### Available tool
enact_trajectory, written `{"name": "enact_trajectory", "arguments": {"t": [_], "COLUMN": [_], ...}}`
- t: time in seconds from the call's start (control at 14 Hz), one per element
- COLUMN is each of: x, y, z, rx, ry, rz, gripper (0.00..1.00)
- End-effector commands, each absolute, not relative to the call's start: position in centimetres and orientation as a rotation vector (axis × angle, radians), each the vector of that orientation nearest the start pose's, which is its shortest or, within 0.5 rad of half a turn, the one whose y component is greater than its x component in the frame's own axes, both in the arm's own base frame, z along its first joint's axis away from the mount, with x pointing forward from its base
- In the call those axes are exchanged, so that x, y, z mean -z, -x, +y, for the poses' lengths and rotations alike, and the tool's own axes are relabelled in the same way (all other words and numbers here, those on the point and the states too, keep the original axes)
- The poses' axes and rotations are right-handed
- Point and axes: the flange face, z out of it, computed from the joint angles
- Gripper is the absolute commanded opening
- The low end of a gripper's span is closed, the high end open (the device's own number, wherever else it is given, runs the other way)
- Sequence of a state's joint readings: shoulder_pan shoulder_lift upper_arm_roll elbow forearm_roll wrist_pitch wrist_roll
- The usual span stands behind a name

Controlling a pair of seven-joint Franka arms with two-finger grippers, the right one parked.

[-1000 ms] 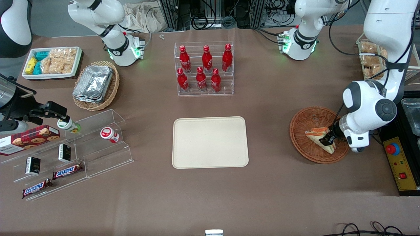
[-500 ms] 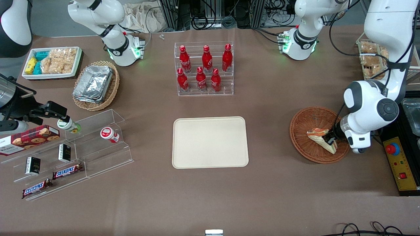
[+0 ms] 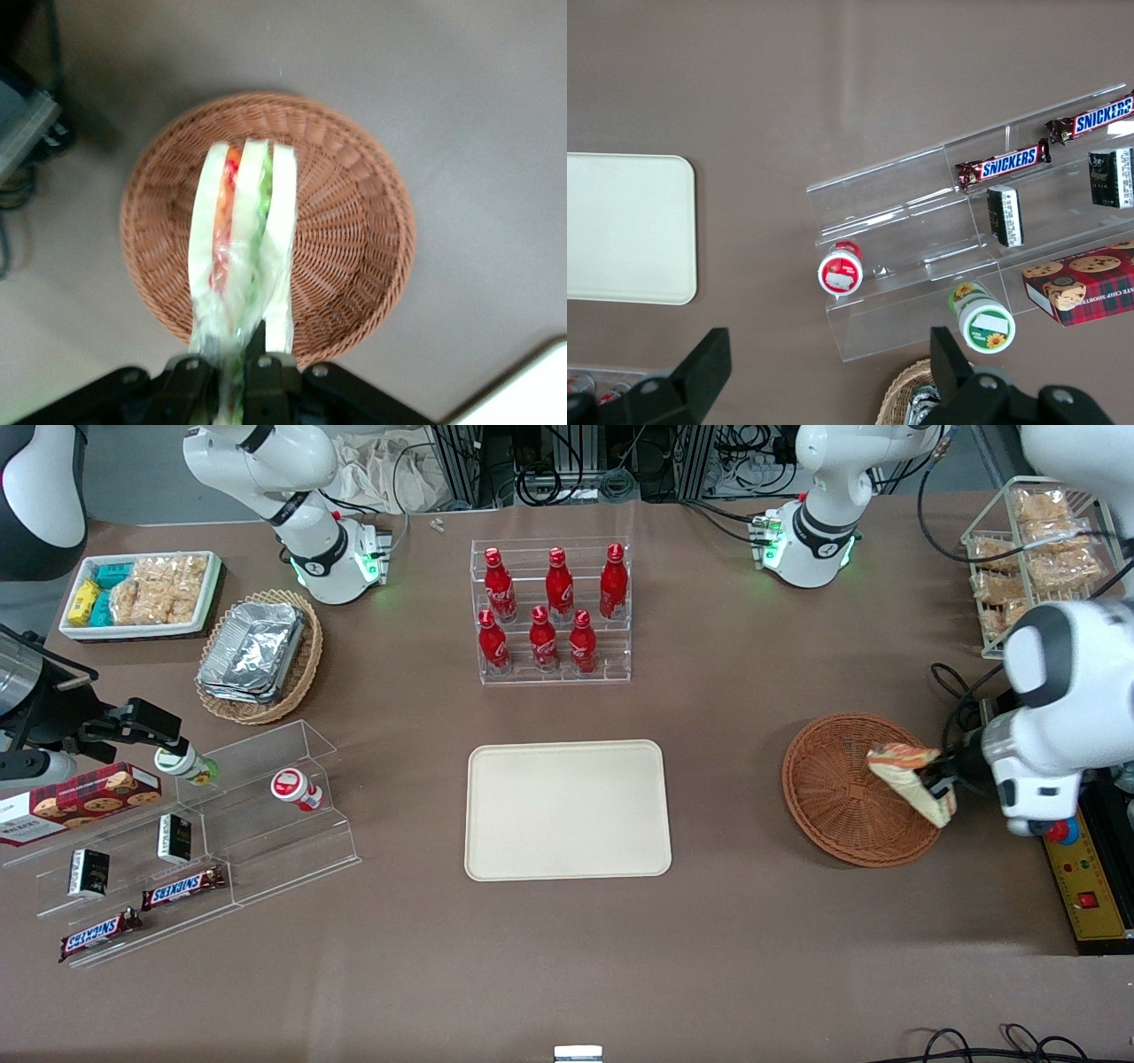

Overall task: Place sandwich from basket to tray
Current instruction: 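Lift the sandwich up out of the basket with the left gripper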

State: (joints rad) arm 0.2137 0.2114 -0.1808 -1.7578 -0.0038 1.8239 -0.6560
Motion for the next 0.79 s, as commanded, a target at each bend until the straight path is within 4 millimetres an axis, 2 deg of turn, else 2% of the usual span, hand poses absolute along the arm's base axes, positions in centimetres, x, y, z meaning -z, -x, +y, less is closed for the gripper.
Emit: {"name": "enact_trajectory", "arguments": {"t": [0.0,0.14,0.21,0.36,0.57,0.71], "x": [-50.1,-52.7,-53.3,-53.4,-51.5,-48.4], "y": [-61.1,-61.0,-61.0,-60.8,-60.7,-61.3], "z": [2.9,1.5,-0.3,-4.2,-10.9,-16.4], "rx": [-0.27,-0.281,-0.286,-0.299,-0.344,-0.376], "ry": [3.003,3.066,3.102,3.133,3.16,3.169], "rz": [-0.919,-0.708,-0.567,-0.427,-0.241,-0.202], "gripper": [0.07,0.07,0.07,0.06,0.06,0.06]}}
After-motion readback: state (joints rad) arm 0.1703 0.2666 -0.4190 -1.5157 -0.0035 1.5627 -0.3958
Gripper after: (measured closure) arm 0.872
